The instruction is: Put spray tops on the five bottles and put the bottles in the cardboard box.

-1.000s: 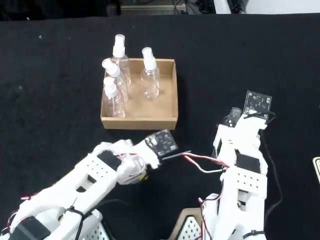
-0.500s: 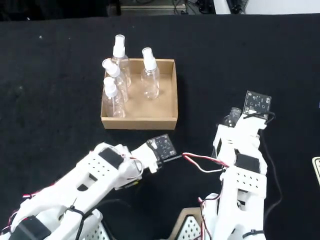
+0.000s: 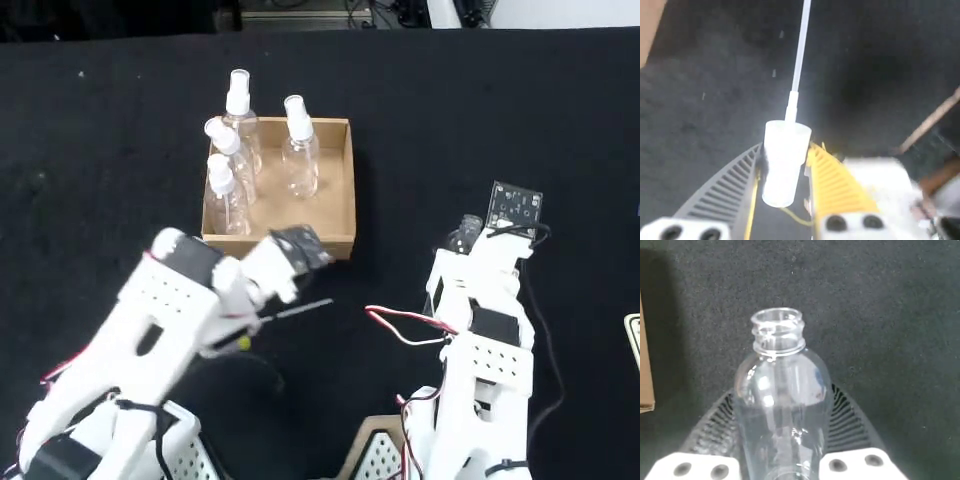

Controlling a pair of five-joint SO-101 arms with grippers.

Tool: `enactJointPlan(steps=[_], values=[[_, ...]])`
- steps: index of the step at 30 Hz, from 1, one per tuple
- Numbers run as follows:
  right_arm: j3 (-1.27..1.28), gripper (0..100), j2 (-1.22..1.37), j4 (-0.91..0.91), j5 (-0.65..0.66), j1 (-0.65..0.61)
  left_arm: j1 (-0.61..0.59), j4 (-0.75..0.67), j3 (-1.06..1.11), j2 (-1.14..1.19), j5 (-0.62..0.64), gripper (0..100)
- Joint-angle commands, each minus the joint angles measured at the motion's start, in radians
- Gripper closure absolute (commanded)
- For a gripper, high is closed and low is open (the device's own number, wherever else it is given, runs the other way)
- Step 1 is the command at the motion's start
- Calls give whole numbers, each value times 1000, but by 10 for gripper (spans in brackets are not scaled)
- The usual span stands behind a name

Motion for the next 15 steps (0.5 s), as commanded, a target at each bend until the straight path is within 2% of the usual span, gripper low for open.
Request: enactJointPlan(steps=[1, 6, 15], values=[[-27, 988, -33, -26, -6, 17, -179, 129, -162, -9, -186, 964], [-15, 988, -39, -29, -6, 15, -447, 129, -124, -3, -374, 964], [-13, 988, -39, -29, -6, 15, -1018, 91, -99, 3, -784, 964]])
